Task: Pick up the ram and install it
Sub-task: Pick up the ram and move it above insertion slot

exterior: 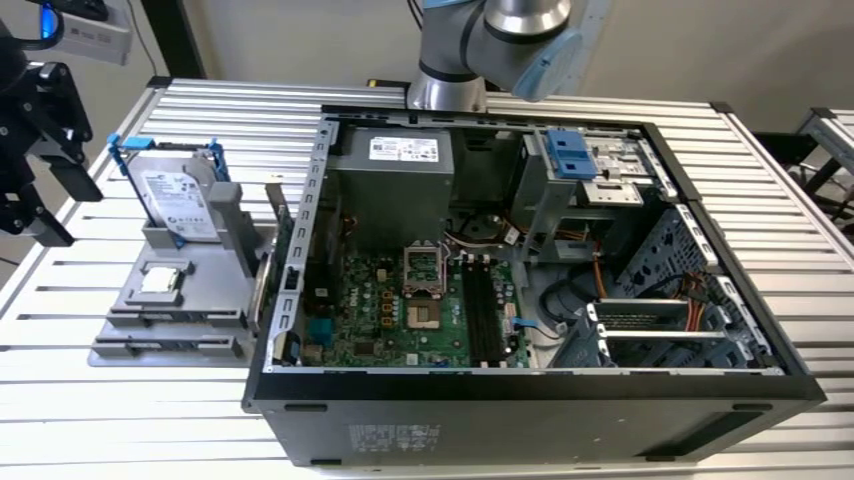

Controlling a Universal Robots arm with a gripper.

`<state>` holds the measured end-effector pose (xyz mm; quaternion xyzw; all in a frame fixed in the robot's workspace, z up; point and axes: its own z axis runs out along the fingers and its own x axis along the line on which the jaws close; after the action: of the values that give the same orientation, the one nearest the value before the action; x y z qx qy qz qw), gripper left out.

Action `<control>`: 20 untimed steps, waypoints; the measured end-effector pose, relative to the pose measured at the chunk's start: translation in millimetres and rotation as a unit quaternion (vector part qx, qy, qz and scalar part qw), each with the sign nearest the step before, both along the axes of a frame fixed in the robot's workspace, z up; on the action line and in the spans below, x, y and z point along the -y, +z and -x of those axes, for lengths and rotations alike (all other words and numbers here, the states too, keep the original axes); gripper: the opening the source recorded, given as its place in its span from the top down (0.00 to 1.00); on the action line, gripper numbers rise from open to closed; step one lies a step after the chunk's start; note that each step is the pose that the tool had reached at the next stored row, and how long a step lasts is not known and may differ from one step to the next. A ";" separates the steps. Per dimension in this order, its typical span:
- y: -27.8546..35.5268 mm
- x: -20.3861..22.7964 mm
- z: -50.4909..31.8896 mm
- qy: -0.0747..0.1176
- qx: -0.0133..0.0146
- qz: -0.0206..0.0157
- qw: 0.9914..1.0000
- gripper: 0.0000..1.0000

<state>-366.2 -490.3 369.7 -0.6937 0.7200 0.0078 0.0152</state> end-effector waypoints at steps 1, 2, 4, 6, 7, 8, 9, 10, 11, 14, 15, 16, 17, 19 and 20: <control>0.0 -0.1 0.5 0.000 0.000 0.000 1.000 0.00; -0.2 -0.1 0.5 0.000 0.000 0.000 1.000 0.00; -1.0 -0.3 0.6 0.001 0.000 0.000 1.000 0.00; -1.8 -0.7 0.6 0.015 0.000 0.000 1.000 0.00; -2.3 -0.7 0.6 0.024 0.000 0.000 1.000 0.00; -2.8 -0.8 0.6 0.033 0.000 0.000 0.999 0.00; -3.4 -0.8 0.6 0.042 0.000 0.000 0.999 0.00; -3.9 -0.8 0.7 0.046 0.000 0.000 0.999 0.00; -4.1 -0.7 0.6 0.048 0.000 0.000 0.999 0.00; -4.1 -0.7 0.6 0.048 0.000 0.000 0.999 0.00; -4.3 -0.7 0.5 0.048 0.000 0.000 0.999 0.00; -4.7 -0.7 -0.2 0.048 0.000 0.000 0.999 0.00; -5.1 -0.5 -1.3 0.048 0.000 0.000 0.999 0.00; -6.2 0.1 -3.7 0.048 0.000 0.000 0.999 0.00; -7.0 0.5 -4.9 0.048 0.000 0.000 0.999 0.00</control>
<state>-361.3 -490.9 362.7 -0.7275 0.6859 0.0083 0.0151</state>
